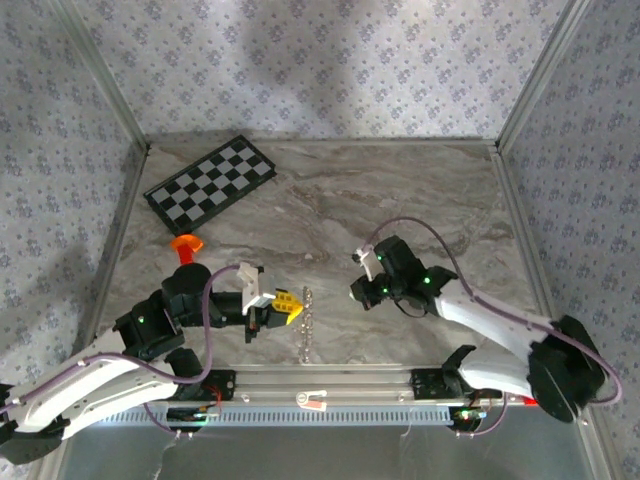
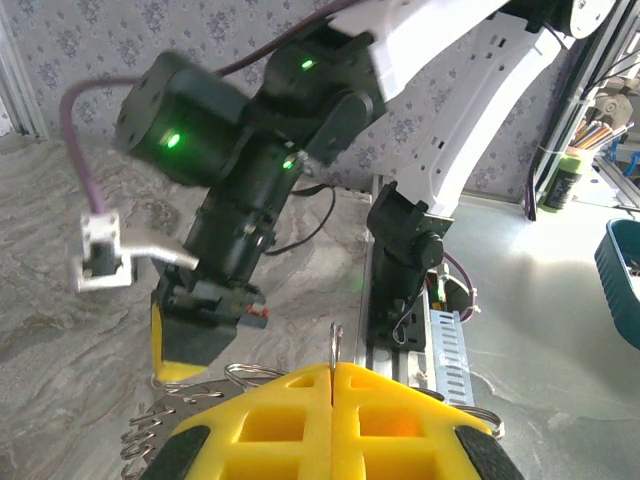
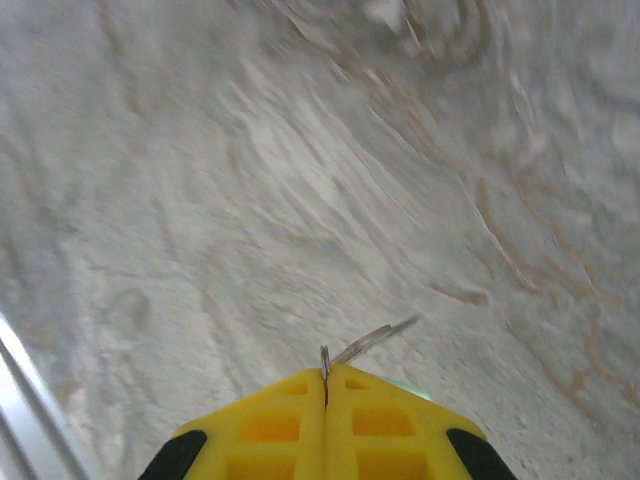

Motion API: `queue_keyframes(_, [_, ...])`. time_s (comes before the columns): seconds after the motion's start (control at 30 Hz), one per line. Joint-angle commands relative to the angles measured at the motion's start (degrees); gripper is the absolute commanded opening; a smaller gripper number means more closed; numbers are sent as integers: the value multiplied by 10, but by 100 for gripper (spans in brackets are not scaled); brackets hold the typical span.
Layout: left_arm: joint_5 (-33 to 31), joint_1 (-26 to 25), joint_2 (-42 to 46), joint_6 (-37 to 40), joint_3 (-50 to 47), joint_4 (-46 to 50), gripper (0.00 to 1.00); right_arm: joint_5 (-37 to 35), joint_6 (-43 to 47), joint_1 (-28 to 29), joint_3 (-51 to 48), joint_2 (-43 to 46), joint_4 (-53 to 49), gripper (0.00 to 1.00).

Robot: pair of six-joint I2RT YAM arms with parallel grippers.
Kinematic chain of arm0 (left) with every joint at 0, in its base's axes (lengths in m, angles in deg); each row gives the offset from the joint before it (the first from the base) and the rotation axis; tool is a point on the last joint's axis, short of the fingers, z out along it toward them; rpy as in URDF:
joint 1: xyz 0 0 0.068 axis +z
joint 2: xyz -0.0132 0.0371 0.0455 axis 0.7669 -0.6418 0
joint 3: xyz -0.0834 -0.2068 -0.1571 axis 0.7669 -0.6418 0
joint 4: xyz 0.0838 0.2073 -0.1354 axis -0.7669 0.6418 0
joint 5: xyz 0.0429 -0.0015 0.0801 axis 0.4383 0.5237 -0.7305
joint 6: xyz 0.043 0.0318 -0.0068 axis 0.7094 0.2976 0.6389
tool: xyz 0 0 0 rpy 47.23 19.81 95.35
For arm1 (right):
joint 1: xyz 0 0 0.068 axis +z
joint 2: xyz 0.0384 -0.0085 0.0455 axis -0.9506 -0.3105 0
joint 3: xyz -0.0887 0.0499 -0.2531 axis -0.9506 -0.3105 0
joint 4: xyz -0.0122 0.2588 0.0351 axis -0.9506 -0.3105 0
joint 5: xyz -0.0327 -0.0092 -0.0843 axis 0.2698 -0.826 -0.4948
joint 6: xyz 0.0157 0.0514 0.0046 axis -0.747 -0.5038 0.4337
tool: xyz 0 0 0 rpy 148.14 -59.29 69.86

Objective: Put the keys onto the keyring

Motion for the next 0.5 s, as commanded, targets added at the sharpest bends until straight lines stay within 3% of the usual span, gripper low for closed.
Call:
queue_keyframes(0.0, [6,-4,3,-2,26,-7,0,-17,42,23,-18,70,36,1])
queue_keyframes(0.27, [8,-4,5,-1,36,4,0,45,81,75,-50,223,124,1])
queue_keyframes(0.47, [6,-4,13,-2,36,9,0,100,74,101,-63,265,192,0])
